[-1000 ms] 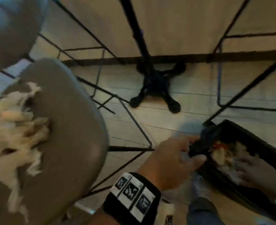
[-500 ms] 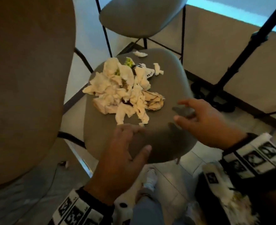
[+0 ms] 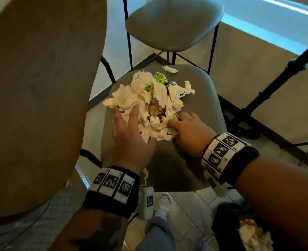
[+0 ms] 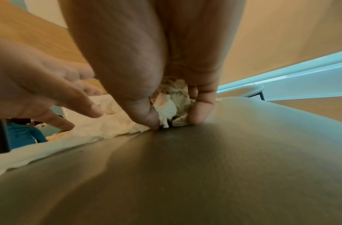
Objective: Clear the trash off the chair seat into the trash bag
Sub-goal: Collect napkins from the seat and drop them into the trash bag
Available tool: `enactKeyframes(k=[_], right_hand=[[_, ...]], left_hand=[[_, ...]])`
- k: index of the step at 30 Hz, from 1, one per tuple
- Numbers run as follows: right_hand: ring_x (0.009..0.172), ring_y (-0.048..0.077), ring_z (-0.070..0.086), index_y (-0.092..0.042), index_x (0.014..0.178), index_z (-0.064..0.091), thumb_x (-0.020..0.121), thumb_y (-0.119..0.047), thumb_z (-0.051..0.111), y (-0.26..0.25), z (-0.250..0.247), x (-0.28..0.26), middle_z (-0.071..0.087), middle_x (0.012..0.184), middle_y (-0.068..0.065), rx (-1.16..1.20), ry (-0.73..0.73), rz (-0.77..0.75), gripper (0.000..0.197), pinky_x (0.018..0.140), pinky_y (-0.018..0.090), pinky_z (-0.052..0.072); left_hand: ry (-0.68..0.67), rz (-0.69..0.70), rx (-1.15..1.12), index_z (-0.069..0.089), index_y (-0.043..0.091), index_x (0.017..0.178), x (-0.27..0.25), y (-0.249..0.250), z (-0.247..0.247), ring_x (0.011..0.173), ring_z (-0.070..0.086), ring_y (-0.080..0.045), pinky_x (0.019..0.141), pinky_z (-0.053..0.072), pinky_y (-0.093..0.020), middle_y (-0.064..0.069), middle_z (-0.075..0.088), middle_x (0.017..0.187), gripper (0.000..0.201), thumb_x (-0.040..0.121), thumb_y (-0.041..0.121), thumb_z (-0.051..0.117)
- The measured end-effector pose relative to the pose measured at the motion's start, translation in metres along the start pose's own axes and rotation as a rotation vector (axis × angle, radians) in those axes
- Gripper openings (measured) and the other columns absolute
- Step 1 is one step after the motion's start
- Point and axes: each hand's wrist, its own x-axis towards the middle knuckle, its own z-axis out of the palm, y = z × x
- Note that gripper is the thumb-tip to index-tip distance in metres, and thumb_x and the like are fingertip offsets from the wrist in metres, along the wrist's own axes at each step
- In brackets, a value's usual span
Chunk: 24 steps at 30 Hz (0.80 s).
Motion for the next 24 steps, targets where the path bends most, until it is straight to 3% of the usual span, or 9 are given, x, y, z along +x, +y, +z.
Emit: enactKeyframes(k=[2, 4, 6, 9, 14, 16, 18, 22, 24], right_hand=[[0.121, 0.028, 0.044, -0.038, 0.140, 0.045, 0.097, -0.030, 0.055, 0.004, -0.004, -0.005, 0.046, 0.133, 0.004, 0.045, -0.028, -0.003, 0.045, 0.102, 0.043, 0.046], [0.120, 0.026, 0.047, -0.036, 0.137, 0.050, 0.096, -0.026, 0.055, 0.009, -0.008, -0.009, 0.048, 0.130, 0.003, 0.093, -0.037, -0.004, 0.042, 0.100, 0.044, 0.048], [0.116, 0.023, 0.052, -0.032, 0.133, 0.055, 0.094, -0.022, 0.058, 0.013, -0.010, -0.013, 0.051, 0.125, 0.002, 0.137, -0.025, -0.008, 0.040, 0.098, 0.041, 0.051], [0.111, 0.019, 0.053, -0.031, 0.131, 0.057, 0.094, -0.020, 0.060, 0.018, -0.013, -0.019, 0.052, 0.122, 0.000, 0.178, -0.020, -0.033, 0.039, 0.096, 0.036, 0.051], [0.106, 0.015, 0.052, -0.030, 0.124, 0.059, 0.093, -0.018, 0.059, 0.026, -0.016, -0.023, 0.051, 0.116, -0.003, 0.217, -0.042, -0.050, 0.034, 0.087, 0.026, 0.049], [0.101, 0.013, 0.053, -0.028, 0.116, 0.062, 0.092, -0.023, 0.060, 0.029, -0.018, -0.025, 0.052, 0.110, -0.004, 0.244, -0.041, -0.047, 0.024, 0.080, 0.022, 0.046], [0.099, 0.014, 0.054, -0.026, 0.110, 0.063, 0.091, -0.031, 0.062, 0.031, -0.019, -0.028, 0.052, 0.106, -0.004, 0.252, -0.045, -0.037, 0.019, 0.079, 0.024, 0.047], [0.093, 0.010, 0.051, -0.029, 0.106, 0.059, 0.086, -0.060, 0.063, 0.031, -0.014, -0.028, 0.050, 0.101, -0.006, 0.236, -0.039, -0.005, 0.037, 0.077, 0.026, 0.050], [0.088, 0.011, 0.052, -0.027, 0.099, 0.060, 0.085, -0.060, 0.064, 0.029, -0.011, -0.026, 0.051, 0.095, -0.008, 0.197, -0.004, 0.003, 0.036, 0.074, 0.026, 0.050]], left_hand=[[-0.054, -0.037, -0.012, 0.014, 0.045, 0.157, 0.008, 0.000, 0.003, 0.155, 0.008, -0.039, 0.114, 0.036, -0.052, -0.003, -0.010, 0.169, 0.105, 0.077, 0.037, 0.082], [-0.088, -0.058, -0.023, 0.017, 0.047, 0.156, 0.014, -0.001, 0.005, 0.154, 0.014, -0.038, 0.109, 0.041, -0.048, -0.001, -0.010, 0.169, 0.104, 0.077, 0.030, 0.082], [-0.068, -0.061, -0.010, 0.026, 0.045, 0.154, 0.016, -0.002, 0.006, 0.149, 0.027, -0.036, 0.101, 0.044, -0.039, -0.003, 0.003, 0.168, 0.099, 0.076, 0.023, 0.083], [0.006, -0.063, 0.017, 0.042, 0.033, 0.145, 0.017, -0.005, 0.006, 0.129, 0.048, -0.031, 0.088, 0.039, -0.027, -0.009, 0.029, 0.153, 0.080, 0.077, 0.024, 0.082], [0.020, -0.134, -0.006, 0.050, 0.029, 0.134, 0.019, -0.005, 0.004, 0.106, 0.054, -0.025, 0.078, 0.040, -0.030, -0.008, 0.035, 0.136, 0.059, 0.082, 0.029, 0.080], [0.014, -0.146, 0.019, 0.051, 0.027, 0.133, 0.019, -0.004, 0.004, 0.103, 0.049, -0.020, 0.079, 0.040, -0.030, -0.008, 0.035, 0.138, 0.056, 0.084, 0.028, 0.078], [0.007, -0.144, 0.029, 0.051, 0.026, 0.132, 0.019, -0.003, 0.005, 0.105, 0.051, -0.023, 0.079, 0.039, -0.031, -0.008, 0.035, 0.140, 0.055, 0.084, 0.027, 0.078], [-0.004, -0.161, 0.027, 0.051, 0.025, 0.132, 0.019, 0.000, 0.003, 0.111, 0.054, -0.027, 0.077, 0.039, -0.031, -0.008, 0.038, 0.139, 0.054, 0.085, 0.029, 0.076], [-0.012, -0.155, 0.054, 0.050, 0.025, 0.136, 0.015, 0.002, 0.001, 0.112, 0.054, -0.027, 0.076, 0.039, -0.031, -0.007, 0.042, 0.137, 0.055, 0.087, 0.033, 0.074]])
